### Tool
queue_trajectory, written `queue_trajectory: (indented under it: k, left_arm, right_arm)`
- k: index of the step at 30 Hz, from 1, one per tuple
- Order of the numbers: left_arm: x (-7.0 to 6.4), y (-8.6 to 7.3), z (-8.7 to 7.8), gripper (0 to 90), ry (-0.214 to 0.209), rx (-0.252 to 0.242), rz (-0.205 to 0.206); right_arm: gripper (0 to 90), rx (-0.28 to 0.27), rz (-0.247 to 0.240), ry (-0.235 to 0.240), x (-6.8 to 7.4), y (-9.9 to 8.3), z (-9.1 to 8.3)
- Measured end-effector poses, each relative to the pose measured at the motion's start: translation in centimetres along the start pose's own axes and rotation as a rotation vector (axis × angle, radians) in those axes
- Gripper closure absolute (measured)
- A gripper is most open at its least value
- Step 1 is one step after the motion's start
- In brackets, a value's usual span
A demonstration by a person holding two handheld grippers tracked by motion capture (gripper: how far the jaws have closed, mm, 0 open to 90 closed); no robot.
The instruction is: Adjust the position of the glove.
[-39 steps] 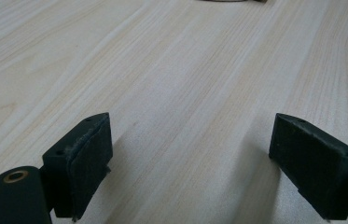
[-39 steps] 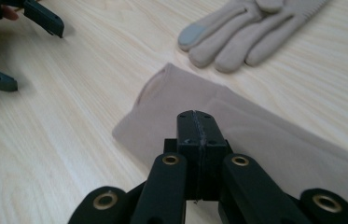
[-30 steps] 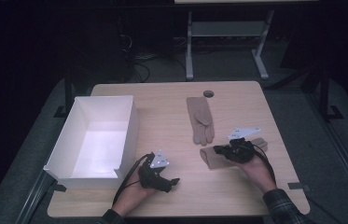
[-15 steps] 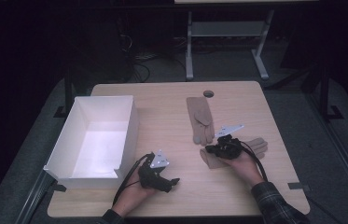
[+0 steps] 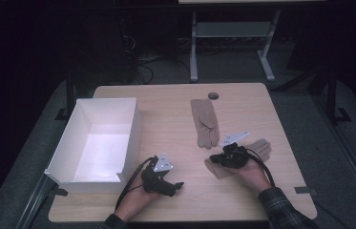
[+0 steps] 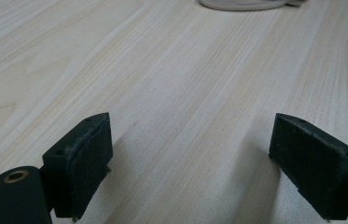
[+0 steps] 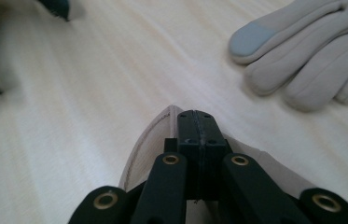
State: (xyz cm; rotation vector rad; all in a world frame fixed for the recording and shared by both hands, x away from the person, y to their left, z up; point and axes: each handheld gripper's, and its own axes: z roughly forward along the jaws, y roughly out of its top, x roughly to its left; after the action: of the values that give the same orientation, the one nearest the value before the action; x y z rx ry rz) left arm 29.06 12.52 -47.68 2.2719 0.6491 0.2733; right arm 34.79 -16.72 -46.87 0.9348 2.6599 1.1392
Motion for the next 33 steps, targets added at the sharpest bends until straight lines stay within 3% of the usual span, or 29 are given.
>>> queue_trajectory:
  k: [17,33]
  left_arm:
    - [0.0,-0.1,0.0,12.7,0.006,-0.007,-0.006]
    - [0.0,-0.1,0.0,12.7,0.007,-0.006,-0.012]
  right_arm:
    - [90.0,0.045,-0.031,0.064,1.8,-2.8,-2.7]
    - [89.8,0.055,0.029,0.075,2.3,-6.4,-6.5]
